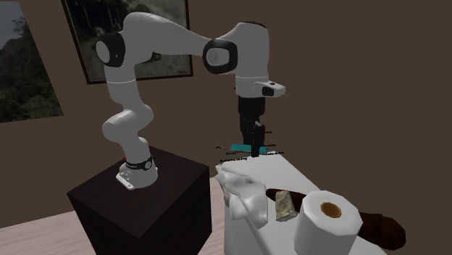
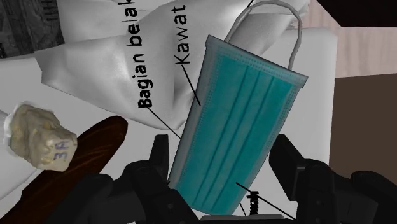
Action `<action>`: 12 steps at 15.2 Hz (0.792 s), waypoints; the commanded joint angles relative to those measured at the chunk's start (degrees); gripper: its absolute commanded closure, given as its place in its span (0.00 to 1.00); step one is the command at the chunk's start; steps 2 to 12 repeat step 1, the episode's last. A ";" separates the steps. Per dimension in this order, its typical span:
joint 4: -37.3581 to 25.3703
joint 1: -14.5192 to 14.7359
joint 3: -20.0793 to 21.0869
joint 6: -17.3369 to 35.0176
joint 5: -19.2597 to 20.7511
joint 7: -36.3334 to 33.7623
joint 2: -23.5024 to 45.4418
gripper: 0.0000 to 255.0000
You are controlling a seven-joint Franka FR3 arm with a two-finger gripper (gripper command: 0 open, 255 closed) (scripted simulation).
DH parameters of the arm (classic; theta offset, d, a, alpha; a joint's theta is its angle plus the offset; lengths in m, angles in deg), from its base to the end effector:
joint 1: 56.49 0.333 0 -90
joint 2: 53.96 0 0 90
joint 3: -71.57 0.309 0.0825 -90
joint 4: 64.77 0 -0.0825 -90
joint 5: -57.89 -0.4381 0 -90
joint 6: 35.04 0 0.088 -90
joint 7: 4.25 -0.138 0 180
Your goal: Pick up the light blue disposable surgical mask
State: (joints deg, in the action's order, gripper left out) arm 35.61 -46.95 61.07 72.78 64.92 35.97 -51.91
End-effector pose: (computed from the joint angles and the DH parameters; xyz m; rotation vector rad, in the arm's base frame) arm 0.6395 -0.0224 0.4972 2.8001 1.0503 0.0666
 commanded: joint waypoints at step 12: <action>-0.42 0.00 0.00 -0.45 -0.01 0.06 -0.02 1.00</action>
